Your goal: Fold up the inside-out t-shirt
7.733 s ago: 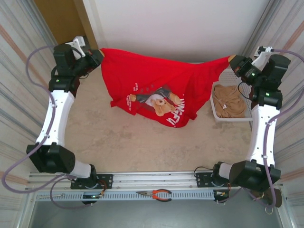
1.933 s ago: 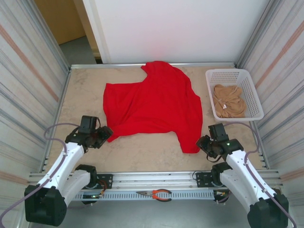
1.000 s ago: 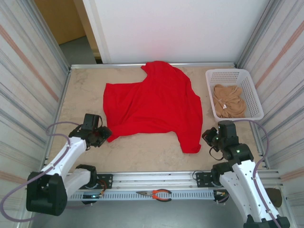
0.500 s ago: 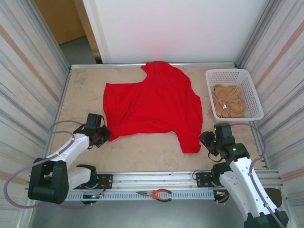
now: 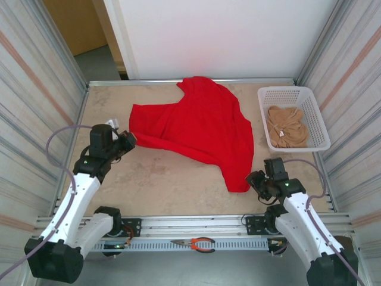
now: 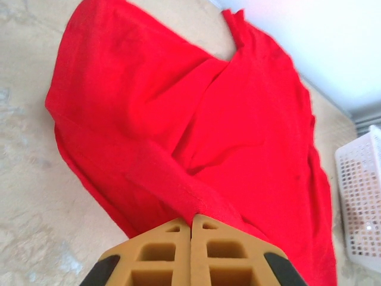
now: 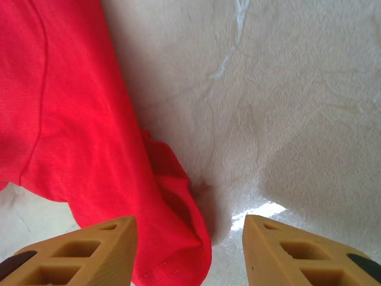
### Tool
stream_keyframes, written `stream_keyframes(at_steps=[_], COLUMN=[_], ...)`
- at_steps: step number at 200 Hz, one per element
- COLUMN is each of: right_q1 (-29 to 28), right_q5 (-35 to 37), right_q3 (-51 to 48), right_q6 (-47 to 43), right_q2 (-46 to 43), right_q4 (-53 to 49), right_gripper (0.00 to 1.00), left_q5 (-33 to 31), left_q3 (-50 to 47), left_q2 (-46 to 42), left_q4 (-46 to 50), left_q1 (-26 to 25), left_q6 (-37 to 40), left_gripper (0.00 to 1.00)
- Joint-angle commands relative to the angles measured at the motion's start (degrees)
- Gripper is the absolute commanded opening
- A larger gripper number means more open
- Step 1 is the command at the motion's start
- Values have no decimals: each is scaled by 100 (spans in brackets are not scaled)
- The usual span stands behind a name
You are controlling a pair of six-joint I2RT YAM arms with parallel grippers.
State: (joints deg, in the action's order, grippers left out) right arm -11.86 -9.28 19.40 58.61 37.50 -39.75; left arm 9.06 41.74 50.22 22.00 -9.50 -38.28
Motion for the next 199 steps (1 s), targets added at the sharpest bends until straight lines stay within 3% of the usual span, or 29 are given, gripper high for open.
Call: stream_keyframes(at_steps=[1,29,64,94,151,161,173,199], right_q1=[34,34,34,34,35,34,41,124], right_q5=[-140,-92,-70,-14,-78,-129,-177,-92], right_q3=[-96,-197,-266,-274,-339,-336,-269,405], right_q6=[116,148,168,174,238,238,226,201], right_q2=[-40,-71,93,163,635,787,906,486], right_q4=[188,208,314,353,863,998,1067,591], right_gripper=[46,41,26,20,25,18,0,0], left_q5=[102,140,166,183,177,197,291,648], left_q3=[-254,-328,-265,-248,-301,-330,-334,-105], left_q2=[-134,-231,-223,-222,-237,-219,-167,99], left_q4=[231,260,305,285,237,183,73,-148], left_q1=[97,218,273,300,305,338,446,946], left_q6=[120,90,134,130,89,86,58,185], left_gripper=[0,0,0,0,0,0,0,0])
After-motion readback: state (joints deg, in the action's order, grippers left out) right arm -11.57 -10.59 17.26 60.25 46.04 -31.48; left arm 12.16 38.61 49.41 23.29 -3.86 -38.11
